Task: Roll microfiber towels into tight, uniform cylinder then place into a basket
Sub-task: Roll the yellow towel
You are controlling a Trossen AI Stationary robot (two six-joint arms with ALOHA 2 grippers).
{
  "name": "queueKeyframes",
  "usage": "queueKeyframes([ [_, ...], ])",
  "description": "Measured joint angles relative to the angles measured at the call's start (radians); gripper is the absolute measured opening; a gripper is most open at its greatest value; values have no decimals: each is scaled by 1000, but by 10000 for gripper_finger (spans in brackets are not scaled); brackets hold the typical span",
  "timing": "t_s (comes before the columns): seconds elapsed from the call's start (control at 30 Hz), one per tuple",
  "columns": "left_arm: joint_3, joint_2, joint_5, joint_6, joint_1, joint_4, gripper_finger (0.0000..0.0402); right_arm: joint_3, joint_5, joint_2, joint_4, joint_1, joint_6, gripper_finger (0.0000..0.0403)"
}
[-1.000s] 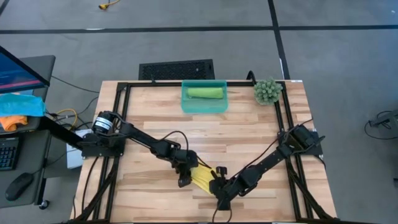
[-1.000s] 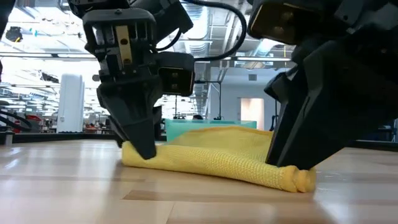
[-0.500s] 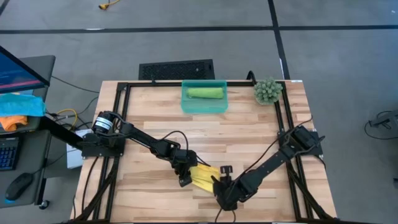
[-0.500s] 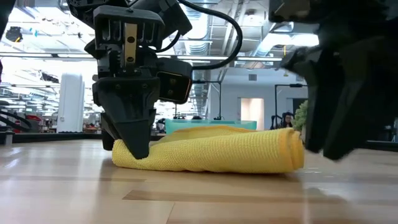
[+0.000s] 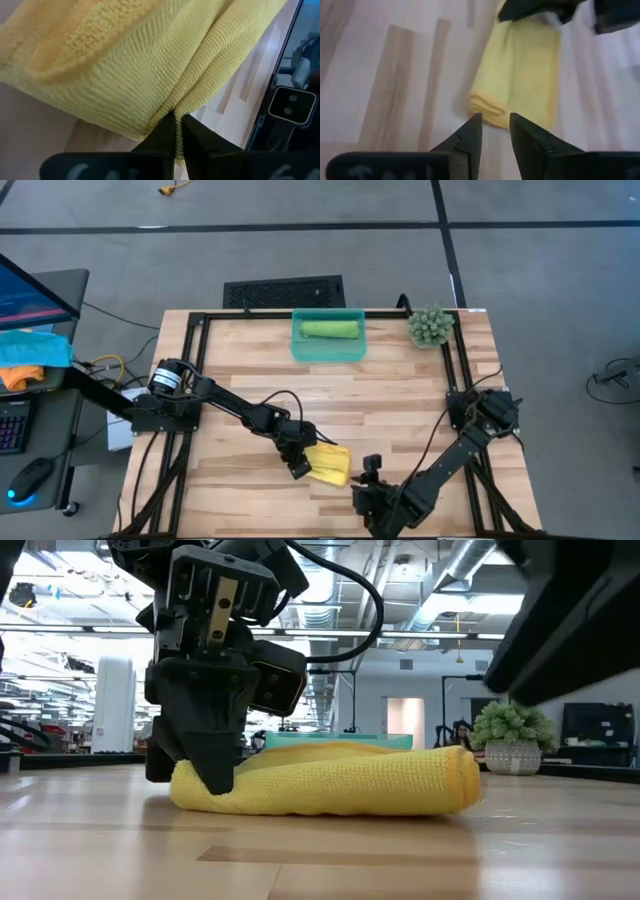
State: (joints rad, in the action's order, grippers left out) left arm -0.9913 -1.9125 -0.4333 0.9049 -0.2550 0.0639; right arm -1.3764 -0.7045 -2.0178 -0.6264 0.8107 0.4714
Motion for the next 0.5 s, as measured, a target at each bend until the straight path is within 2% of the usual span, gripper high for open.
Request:
queueKeyframes([
  [0.3, -1, 0, -7, 22, 0, 0, 9, 6, 226, 0, 164, -64, -190, 122],
  [0.5, -1, 0, -14, 24, 0, 0, 9, 6, 236, 0, 171, -84, -263, 122],
])
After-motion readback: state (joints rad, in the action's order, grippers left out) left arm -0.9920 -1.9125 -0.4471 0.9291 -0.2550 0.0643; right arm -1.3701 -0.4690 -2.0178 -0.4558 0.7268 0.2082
